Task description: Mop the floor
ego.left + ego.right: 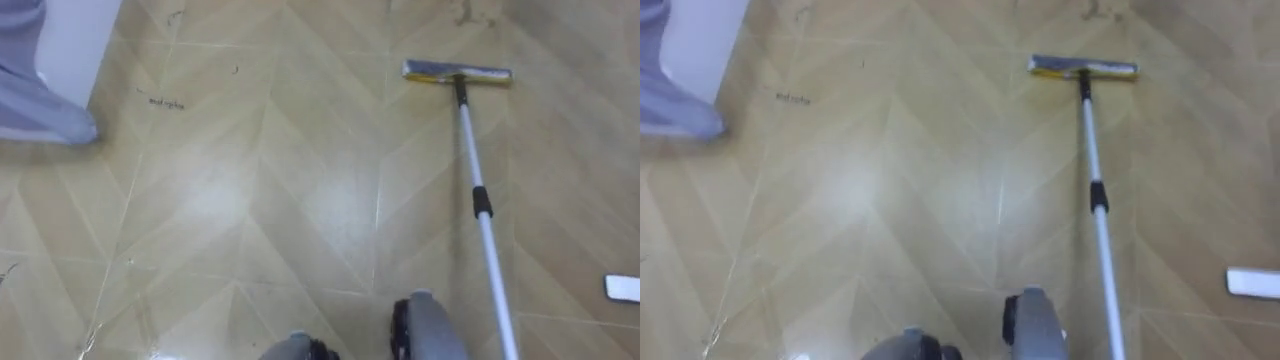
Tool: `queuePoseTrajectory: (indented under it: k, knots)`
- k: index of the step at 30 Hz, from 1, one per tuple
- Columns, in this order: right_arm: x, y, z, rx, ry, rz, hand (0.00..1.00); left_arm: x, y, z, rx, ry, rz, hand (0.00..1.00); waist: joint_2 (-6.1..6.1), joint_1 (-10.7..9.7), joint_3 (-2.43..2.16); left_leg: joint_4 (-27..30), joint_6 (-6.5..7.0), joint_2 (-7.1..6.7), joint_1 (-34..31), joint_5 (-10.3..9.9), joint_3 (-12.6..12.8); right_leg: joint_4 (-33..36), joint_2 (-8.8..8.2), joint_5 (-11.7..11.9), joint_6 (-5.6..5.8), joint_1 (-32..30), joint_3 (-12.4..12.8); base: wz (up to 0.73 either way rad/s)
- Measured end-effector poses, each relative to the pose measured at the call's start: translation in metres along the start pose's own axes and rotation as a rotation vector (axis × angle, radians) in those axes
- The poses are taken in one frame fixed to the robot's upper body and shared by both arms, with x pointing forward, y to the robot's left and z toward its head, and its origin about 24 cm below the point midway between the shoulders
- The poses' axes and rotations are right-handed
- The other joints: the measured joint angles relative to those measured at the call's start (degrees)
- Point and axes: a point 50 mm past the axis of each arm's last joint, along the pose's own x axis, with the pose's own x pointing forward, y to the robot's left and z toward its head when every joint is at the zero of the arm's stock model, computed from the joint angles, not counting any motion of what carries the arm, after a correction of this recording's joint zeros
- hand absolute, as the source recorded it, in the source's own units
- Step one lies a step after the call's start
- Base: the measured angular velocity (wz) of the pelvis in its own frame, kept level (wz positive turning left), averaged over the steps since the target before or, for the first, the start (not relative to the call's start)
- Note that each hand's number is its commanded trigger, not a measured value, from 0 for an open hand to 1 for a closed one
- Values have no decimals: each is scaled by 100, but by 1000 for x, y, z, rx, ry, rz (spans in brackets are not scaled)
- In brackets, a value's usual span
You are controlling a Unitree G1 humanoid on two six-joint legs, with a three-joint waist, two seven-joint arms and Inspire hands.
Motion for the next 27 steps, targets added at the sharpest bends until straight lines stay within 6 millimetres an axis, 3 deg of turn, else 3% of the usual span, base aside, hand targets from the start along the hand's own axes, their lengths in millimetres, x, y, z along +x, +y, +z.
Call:
queuePoseTrajectory:
  k: [1, 2, 3, 4, 5, 6, 7, 8, 10, 11, 12, 13, 14, 15, 16, 17, 18, 19, 21, 22, 24, 25, 27]
  knots:
    - [-2, 0, 9, 1, -8, -6, 100, 0, 2, -7, 0, 24, 7, 0, -59, 47, 15, 77, -85, 8, 239, -135, 29, -16, 7, -174, -196, 243, -123, 5]
    - [-3, -1, 15, 5, -18, -11, 100, 0, 3, -8, 0, 32, 11, 0, -117, 48, 55, 300, -132, 33, 251, -150, 26, 109, 1, -302, -176, 303, -115, 13]
    - [-7, -4, 30, 19, -42, -25, 100, 0, 5, -7, 1, 38, 20, 0, -98, 119, 47, 1046, -387, 205, 86, 6, 85, 364, 70, -566, -222, 395, -140, 0]
    - [-13, -6, 51, 30, -92, -35, 100, 0, 6, -8, -5, 39, 36, 0, -163, 242, 85, 1955, -554, 373, -219, 539, 87, 597, 220, -754, -320, 472, -62, -17]
    - [-17, -7, 64, 35, -125, -40, 100, 0, 6, -8, -8, 41, 37, 0, -219, 323, 109, 2322, -585, 429, -356, 889, 87, 695, 248, -851, -402, 515, -37, -44]
    - [-26, -8, 90, 43, -198, -40, 100, 0, 5, -8, -12, 36, 34, 0, -337, 423, 121, 2877, -649, 427, -648, 1523, 39, 851, 300, -1042, -462, 567, 61, -31]
    - [-34, -8, 109, 54, -258, -30, 100, 0, 5, -4, -22, 24, 32, 0, -415, 442, 105, 3051, -661, 417, -1001, 1505, -24, 936, 316, -1183, -477, 586, 88, -16]
    - [-39, -8, 120, 65, -304, -20, 100, 0, 6, -1, -31, 11, 31, 0, -447, 460, 125, 2977, -641, 422, -1198, 1459, -22, 943, 319, -1202, -434, 630, 78, 8]
    - [-50, -4, 142, 101, -414, 31, 100, -1, 5, 4, -39, -25, 23, 0, -503, 545, 147, 1697, -647, 402, -1685, 1269, -40, 789, 339, -1365, -451, 951, 69, 11]
    - [-50, -3, 142, 108, -422, 44, 100, -2, 4, 3, -39, -32, 20, 0, -470, 544, 126, 1202, -663, 397, -1712, 1280, -30, 716, 341, -1417, -438, 1080, 63, 0]
    - [-47, -2, 138, 113, -415, 64, 100, -2, 4, 0, -40, -29, 13, 0, -471, 540, 127, 210, -696, 405, -1686, 1401, -23, 573, 340, -1537, -386, 1342, 56, 0]
    - [-41, -2, 126, 109, -385, 72, 100, -2, 4, -2, -47, -25, 4, 0, -445, 482, 107, -68, -483, 408, -1668, 1773, 1, 456, 292, -1693, -298, 1648, 51, 12]
    - [-36, -4, 116, 109, -362, 72, 100, -3, 4, -5, -50, -16, -1, 0, -430, 434, 91, -96, -364, 385, -1603, 1755, 29, 387, 258, -1759, -232, 1799, 26, 39]
    - [-26, -12, 95, 109, -306, 61, 100, -2, 3, -2, -53, -28, -11, 0, -412, 361, 67, -116, -115, 260, -1406, 1608, 74, 301, 170, -1855, -141, 2015, 70, 45]
    - [-18, -22, 72, 103, -238, 32, 100, -3, 1, 1, -51, -40, -17, 0, -398, 342, 62, -115, 25, 123, -1236, 1462, 115, 453, 38, -1796, -32, 2083, 94, 37]
    - [-14, -26, 60, 92, -206, 16, 100, -3, 1, 2, -49, -46, -19, 0, -397, 337, 58, -113, 65, 56, -1145, 1374, 149, 628, -37, -1721, 80, 2069, 117, 19]
    - [-8, -33, 35, 72, -140, -11, 100, -3, 2, 3, -31, -57, -15, 0, -381, 297, 42, -107, 137, -52, -982, 1211, 193, 1093, -116, -1423, 255, 1959, 224, 15]
    - [-3, -38, 12, 63, -79, -31, 100, -3, 2, 6, -14, -72, -13, 0, -283, 283, -20, -93, 186, -120, -907, 1074, 171, 1521, -172, -969, 269, 1756, 297, 13]
    - [1, -37, -11, 60, -19, -39, 100, -4, 2, 12, -7, -97, -8, 0, -140, 213, -48, -134, 221, -182, -825, 948, 61, 1981, -97, -401, 281, 1430, 392, 3]
    - [2, -34, -18, 60, -3, -37, 100, -4, 3, 16, -8, -108, -6, 0, -22, 161, -17, -143, 217, -202, -767, 885, -52, 2128, 24, -403, 267, 1175, 533, -7]
    - [3, -24, -19, 57, 1, -25, 100, -3, 3, 22, -4, -120, -1, 0, 14, 99, -1, -253, 211, -209, -681, 864, -55, 1990, 126, -482, 281, 640, 625, -13]
    - [3, -19, -16, 56, -7, -15, 100, -3, 2, 23, 5, -124, -4, 0, 49, 6, 4, -321, 205, -209, -618, 856, -56, 1545, 122, -511, 312, 408, 599, -8]
    - [3, -13, -17, 55, 1, 0, 100, -3, 0, 22, 12, -118, -10, 0, 38, 45, 6, -396, 141, -206, -420, 730, -56, 512, 97, -497, 277, 339, 508, -8]
